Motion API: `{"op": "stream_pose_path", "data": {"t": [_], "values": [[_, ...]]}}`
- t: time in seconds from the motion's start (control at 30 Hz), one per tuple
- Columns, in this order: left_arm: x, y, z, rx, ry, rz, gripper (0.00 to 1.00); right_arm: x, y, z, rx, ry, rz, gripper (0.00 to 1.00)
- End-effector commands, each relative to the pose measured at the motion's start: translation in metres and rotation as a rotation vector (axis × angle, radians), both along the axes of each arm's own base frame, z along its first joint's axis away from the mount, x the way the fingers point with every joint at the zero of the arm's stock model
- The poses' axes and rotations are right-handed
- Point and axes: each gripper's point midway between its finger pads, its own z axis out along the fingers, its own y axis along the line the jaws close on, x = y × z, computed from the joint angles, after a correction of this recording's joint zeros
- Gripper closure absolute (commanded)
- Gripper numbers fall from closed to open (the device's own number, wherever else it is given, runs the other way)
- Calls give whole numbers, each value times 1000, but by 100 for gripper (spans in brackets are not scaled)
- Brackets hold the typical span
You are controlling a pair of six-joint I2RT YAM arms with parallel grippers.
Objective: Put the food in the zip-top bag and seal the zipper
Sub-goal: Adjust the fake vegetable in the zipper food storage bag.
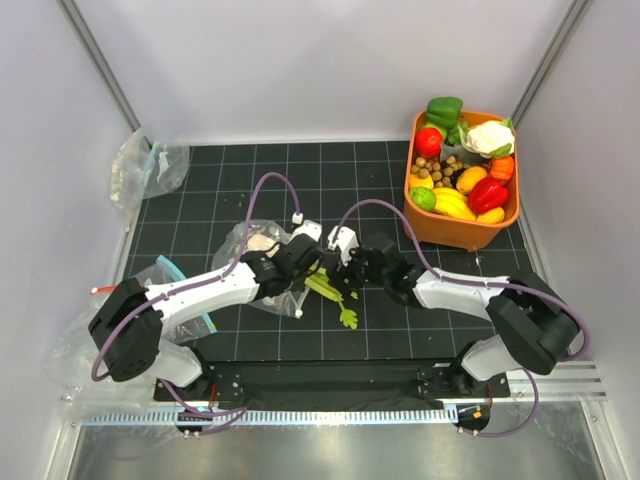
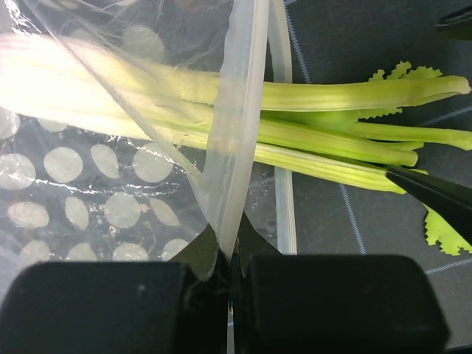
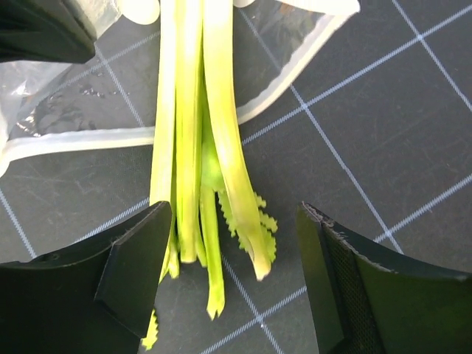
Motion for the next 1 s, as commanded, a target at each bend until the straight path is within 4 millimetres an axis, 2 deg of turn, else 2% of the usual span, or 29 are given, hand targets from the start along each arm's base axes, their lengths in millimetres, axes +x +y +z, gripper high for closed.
{"op": "stream_pose_path", "data": {"t": [0.0,0.07,0.1,0.13,0.23,0.37,0.67,0.77,0.87,0.97], "values": [[0,-11,8,-69,-16,-30,100,14,16,15,30,-65,41,25],[0,-10,7,-70,-14,-29,100,14,19,-1,-16,-10,49,25],[0,-10,7,-68,-15,-28,100,14,19,-6,-32,8,53,1],[0,-9,8,-66,-18,-24,100,8,18,-17,-60,59,70,0],[4,-2,10,-49,-44,12,100,-5,25,-25,-61,127,134,0],[6,1,10,-41,-49,29,100,-2,16,-33,-95,135,85,0],[7,0,10,-77,-34,32,100,-14,10,-61,-151,233,49,0],[6,-2,6,-73,-20,28,100,-15,11,-66,-158,251,42,2],[6,-3,4,-71,-15,29,100,-14,14,-67,-156,261,45,9],[6,-3,6,-77,-17,33,100,-16,18,-67,-155,284,74,31]]}}
